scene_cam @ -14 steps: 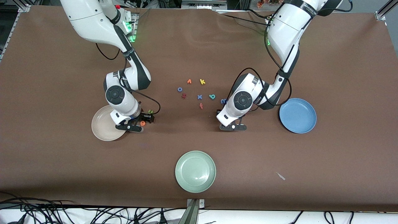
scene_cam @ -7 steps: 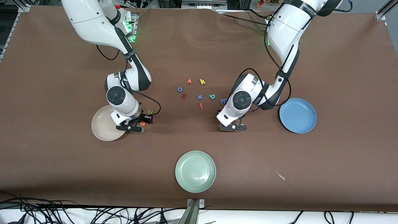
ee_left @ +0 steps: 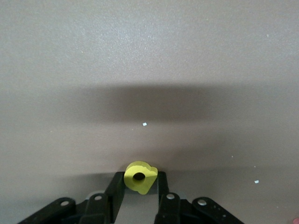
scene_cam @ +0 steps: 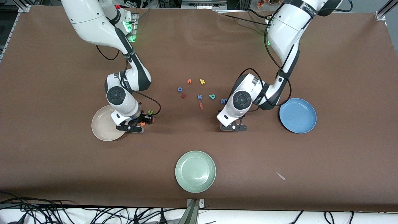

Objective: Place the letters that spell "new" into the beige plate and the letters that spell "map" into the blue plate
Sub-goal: 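Grasp the 6 with the right gripper while the left gripper grasps yellow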

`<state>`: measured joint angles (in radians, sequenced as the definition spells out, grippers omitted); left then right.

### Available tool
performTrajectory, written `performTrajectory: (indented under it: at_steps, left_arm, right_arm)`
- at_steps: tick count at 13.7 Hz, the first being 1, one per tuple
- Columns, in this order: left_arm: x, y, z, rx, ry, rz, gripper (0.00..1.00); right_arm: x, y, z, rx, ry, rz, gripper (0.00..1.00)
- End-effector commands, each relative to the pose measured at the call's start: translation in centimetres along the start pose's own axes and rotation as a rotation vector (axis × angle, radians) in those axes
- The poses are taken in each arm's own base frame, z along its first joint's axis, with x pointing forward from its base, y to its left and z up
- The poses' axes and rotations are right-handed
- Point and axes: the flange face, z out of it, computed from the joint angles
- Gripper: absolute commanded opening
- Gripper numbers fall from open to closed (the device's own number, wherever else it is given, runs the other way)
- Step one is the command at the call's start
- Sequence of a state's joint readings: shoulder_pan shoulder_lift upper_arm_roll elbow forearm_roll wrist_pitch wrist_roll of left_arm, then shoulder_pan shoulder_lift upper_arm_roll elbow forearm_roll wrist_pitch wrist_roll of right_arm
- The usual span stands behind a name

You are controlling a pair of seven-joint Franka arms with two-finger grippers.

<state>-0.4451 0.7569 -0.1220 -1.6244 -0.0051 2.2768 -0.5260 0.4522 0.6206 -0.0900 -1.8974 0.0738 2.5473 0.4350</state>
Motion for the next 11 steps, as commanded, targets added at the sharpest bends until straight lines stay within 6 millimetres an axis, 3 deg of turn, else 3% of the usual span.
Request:
performTrajectory:
  at_steps: [1,5,8,11]
  left_arm:
    - [0.1,0.2,1.1,0.019,0.011,0.003,0.31]
    - [0.2,0.2,1.0,0.018,0.012,0.002,0.31]
    - [0.4,0.0,0.6,0.016,0.016,-0.001,0.27]
    - [0.7,0.0,-0.2,0.012,0.023,-0.004,0.23]
  right_arm:
    - [-0.1,0.1,0.6,-0.002,0.010,-0.018,0.47]
    - [-0.1,0.3,0.6,-0.006,0.009,-0.030,0.24]
    - [0.3,0.4,-0.2,-0.003,0.016,-0.061,0.23]
    - [1.5,2.3,-3.3,-0.025,-0.005,-0.089,0.23]
